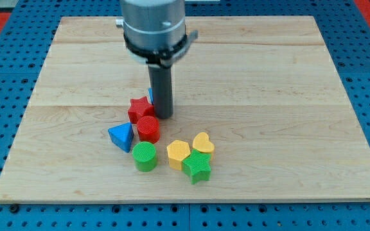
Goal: Separate the blue cube from the red star
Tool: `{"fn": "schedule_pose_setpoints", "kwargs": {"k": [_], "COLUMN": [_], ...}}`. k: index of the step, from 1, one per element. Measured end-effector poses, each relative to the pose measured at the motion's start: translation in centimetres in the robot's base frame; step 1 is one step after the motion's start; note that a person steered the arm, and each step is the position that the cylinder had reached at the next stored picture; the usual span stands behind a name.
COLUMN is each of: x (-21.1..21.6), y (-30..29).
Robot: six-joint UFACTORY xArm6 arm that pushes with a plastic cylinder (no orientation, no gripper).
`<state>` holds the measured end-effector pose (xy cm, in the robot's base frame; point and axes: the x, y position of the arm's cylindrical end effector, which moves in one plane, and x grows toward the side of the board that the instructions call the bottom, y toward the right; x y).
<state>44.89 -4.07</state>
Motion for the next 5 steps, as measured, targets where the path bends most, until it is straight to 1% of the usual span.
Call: {"fn": "schedule_pose_setpoints", "kwargs": {"k": [1, 2, 3, 4, 5], "x": [-2.3, -7.0, -7.8, -2.5, -1.4], "y": [3.8, -3.7, 0.8, 2.0, -3.6]}}
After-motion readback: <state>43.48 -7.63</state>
